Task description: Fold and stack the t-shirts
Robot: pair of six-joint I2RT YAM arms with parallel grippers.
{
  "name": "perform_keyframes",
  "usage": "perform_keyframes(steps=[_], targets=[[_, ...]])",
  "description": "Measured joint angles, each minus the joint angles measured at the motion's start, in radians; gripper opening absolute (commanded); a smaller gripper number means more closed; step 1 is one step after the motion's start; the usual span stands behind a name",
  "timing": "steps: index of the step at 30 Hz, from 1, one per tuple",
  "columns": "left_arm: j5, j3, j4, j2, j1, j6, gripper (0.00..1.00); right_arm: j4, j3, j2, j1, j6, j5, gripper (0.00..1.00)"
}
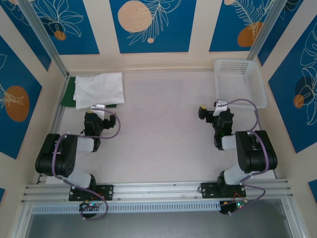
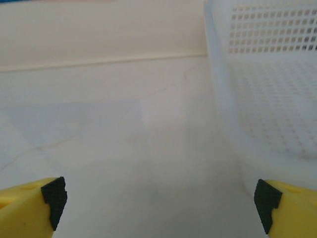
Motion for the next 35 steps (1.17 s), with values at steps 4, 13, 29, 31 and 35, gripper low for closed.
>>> perform_keyframes(steps=[4,13,29,31,35], targets=[[0.002,0.000,0.000,0.000,0.000,0.000,1.00,-0.065,0.007,-0.003,0.003,0.007,0.010,0.99],[0.002,0.000,0.000,0.000,0.000,0.000,1.00,-0.110,0.007,-0.003,0.003,0.007,0.013,0.99],[0.002,0.000,0.000,0.000,0.000,0.000,1.00,-0.115,0.007,-0.003,-0.001,0.011,0.009,0.99],[0.002,0.000,0.000,0.000,0.000,0.000,1.00,-0.120,0.007,-0.003,-0.006,0.014,0.009,0.99],[0.002,0.000,0.000,0.000,0.000,0.000,1.00,-0.127,0.007,-0.003,-0.008,0.014,0.008,0.99]])
